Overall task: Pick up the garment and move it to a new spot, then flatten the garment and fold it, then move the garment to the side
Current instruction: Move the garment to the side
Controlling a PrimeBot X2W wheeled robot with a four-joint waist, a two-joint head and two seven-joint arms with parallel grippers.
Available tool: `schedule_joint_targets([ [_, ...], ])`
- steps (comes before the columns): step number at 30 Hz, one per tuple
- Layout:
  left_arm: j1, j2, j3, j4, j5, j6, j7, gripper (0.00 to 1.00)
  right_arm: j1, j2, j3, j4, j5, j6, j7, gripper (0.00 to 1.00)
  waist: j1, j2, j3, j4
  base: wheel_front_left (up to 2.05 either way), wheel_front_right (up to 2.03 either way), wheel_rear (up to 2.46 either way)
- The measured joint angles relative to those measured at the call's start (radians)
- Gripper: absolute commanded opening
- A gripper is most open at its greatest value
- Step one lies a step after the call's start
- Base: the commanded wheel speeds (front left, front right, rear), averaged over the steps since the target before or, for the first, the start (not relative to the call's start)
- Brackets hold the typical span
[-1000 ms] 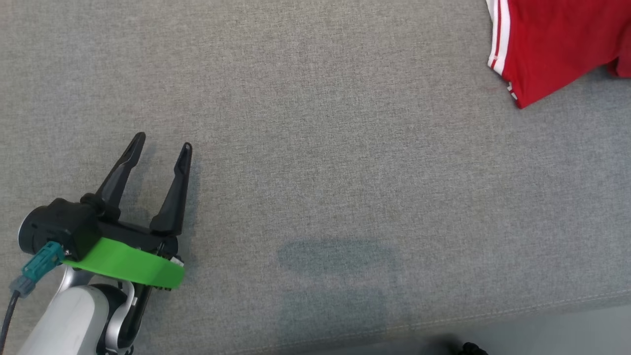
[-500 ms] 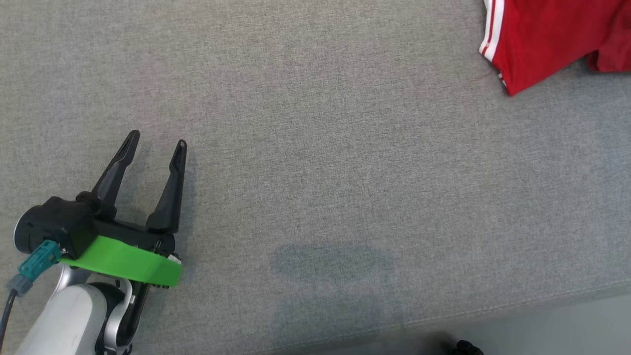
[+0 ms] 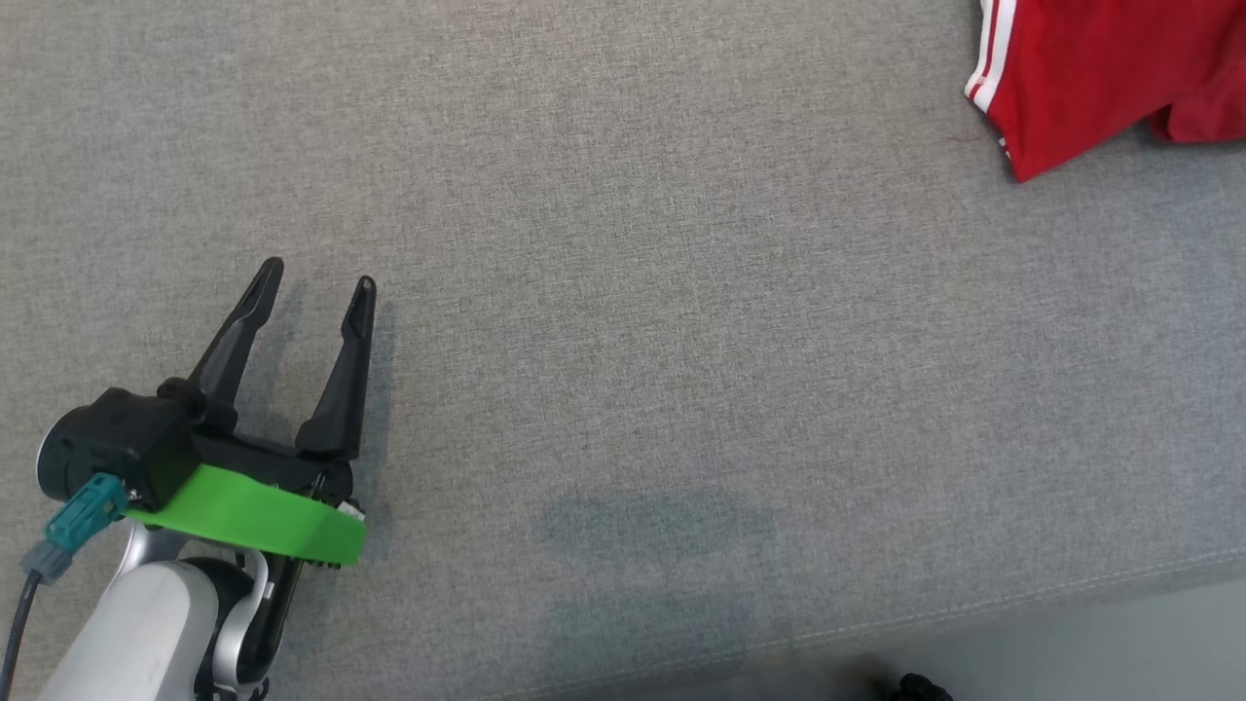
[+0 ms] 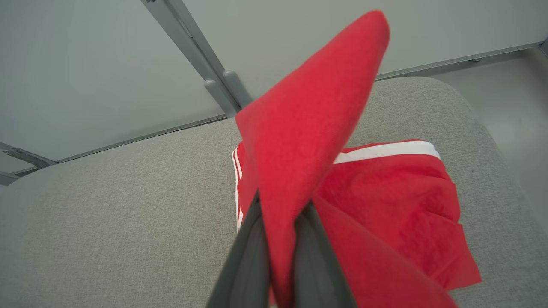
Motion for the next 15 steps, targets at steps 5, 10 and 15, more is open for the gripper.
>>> schedule_joint_targets([
  [5,0.000,0.002,0.001,-0.005,0.000,0.007,0.013,1.00,0.001,-0.022,-0.036,0.020,0.028,-0.009,0.013,0.00,0.0000,0.0000,0.008,0.000,0.00,0.00,0.00],
  [10,0.000,0.011,-0.009,-0.017,0.007,0.007,0.034,1.00,0.025,-0.043,-0.058,0.075,0.029,-0.024,0.006,0.00,0.0000,0.0000,0.028,0.002,0.00,0.00,0.00],
  [15,-0.002,0.019,-0.020,-0.034,0.010,0.007,0.044,1.00,0.066,-0.044,-0.052,0.129,-0.019,-0.037,-0.042,0.07,0.0000,0.0000,0.057,0.010,0.00,0.00,0.00],
])
